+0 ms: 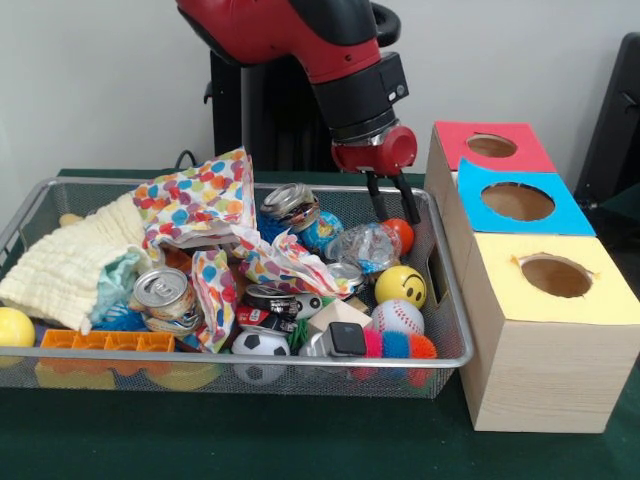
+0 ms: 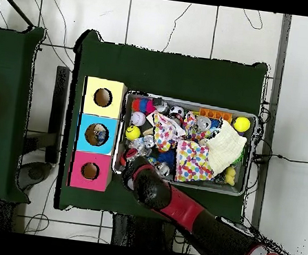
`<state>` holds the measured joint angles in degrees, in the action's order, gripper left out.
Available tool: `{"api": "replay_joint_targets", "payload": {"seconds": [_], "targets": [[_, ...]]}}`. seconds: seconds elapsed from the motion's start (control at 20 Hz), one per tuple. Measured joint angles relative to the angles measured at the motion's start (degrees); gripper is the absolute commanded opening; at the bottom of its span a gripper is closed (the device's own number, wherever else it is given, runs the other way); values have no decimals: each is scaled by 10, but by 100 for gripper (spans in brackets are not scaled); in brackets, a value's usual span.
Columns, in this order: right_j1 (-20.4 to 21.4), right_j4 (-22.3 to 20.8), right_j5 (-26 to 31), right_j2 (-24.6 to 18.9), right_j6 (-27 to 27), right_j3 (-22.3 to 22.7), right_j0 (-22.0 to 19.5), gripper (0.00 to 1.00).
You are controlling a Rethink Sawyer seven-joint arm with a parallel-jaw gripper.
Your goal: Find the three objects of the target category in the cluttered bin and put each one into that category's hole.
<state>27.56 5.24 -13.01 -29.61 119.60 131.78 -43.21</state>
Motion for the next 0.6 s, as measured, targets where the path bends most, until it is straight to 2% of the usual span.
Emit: {"api": "replay_joint_targets", "payload": {"seconds": [0.6], "targets": [[2,0,0,0,0,0,-32,100]]}}
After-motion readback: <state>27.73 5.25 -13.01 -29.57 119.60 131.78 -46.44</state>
